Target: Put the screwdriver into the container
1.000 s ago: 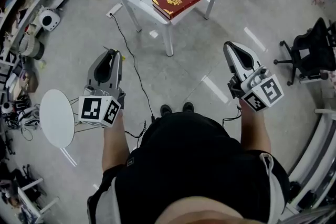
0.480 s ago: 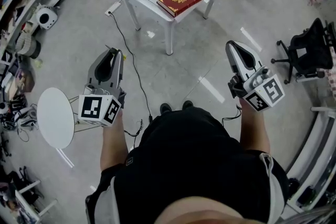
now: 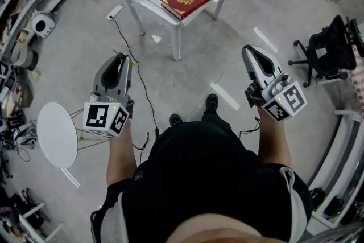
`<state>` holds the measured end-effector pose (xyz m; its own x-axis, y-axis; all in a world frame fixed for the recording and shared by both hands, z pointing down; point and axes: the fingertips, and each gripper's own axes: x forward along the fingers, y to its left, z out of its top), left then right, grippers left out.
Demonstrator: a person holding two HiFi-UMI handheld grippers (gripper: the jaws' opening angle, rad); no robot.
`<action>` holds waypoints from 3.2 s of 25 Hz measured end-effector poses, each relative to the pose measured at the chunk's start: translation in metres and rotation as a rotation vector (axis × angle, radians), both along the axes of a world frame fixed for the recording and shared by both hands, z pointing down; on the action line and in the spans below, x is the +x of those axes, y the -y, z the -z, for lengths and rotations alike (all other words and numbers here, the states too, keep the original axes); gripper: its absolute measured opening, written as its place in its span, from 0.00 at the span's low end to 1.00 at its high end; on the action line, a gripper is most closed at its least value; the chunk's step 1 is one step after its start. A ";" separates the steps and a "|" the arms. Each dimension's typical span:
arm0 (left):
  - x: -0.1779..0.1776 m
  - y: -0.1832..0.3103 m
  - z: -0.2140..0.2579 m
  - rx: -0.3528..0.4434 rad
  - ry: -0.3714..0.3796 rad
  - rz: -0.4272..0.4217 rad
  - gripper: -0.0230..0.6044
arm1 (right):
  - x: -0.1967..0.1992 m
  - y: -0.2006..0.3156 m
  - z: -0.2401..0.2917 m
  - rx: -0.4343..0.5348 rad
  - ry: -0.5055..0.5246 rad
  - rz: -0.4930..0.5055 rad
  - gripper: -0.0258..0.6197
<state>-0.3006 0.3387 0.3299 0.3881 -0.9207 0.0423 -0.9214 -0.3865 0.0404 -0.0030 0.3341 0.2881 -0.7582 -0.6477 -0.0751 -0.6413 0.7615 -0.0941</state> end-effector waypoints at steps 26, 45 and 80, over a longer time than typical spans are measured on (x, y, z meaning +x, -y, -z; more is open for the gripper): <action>0.213 0.159 0.000 -0.043 0.074 -0.026 0.16 | 0.205 0.156 -0.040 -0.087 0.109 0.017 0.09; 0.262 0.222 -0.003 -0.034 0.074 -0.006 0.16 | 0.255 0.212 -0.042 -0.089 0.124 0.041 0.09; 0.090 0.426 -0.031 -0.061 -0.062 0.178 0.16 | 0.035 0.480 -0.016 -0.103 -0.021 0.309 0.09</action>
<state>-0.2108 -0.0878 0.3605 0.2233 -0.9714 0.0809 -0.9699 -0.2131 0.1178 0.0325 -0.1463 0.3042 -0.9206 -0.3904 -0.0032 -0.3842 0.9074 -0.1704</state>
